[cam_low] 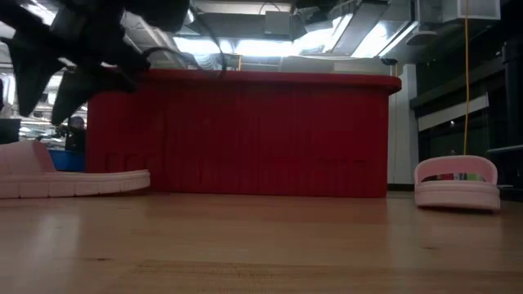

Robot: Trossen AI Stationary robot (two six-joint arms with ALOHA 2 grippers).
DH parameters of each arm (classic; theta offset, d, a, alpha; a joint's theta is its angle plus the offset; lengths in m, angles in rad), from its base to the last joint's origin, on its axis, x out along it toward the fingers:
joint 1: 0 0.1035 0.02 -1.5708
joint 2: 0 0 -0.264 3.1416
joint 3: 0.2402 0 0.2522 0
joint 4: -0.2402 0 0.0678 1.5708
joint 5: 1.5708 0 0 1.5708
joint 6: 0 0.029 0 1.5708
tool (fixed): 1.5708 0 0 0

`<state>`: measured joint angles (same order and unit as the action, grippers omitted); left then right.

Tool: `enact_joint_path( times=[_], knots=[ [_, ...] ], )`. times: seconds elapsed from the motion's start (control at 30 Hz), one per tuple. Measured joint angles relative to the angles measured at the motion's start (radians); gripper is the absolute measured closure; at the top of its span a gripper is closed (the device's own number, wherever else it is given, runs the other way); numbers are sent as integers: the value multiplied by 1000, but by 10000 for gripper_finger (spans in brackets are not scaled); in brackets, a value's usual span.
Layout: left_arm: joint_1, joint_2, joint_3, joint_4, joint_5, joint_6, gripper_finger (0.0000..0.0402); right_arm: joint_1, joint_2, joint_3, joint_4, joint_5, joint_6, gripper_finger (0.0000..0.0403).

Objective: Pick and place slides into bin
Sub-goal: Put the left pink slide into the red bin

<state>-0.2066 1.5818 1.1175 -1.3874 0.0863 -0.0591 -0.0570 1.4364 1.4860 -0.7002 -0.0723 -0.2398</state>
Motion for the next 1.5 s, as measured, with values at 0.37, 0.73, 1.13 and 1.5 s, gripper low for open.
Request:
enact_joint_path(
  times=[0.37, 0.73, 1.13, 1.5],
  knots=[
    [1, 79, 0, -26, 7, 112, 242, 0, 0, 0, 0, 0, -1, 397],
    [34, 79, 0, 28, -1, 208, 244, 0, 0, 0, 0, 0, 0, 397],
    [44, 80, -27, 64, 22, 248, 247, 0, 0, -1, 0, 0, 26, 397],
    [37, 79, -77, 79, -3, 249, 248, 0, 2, -62, 14, 0, 33, 397]
  ],
)
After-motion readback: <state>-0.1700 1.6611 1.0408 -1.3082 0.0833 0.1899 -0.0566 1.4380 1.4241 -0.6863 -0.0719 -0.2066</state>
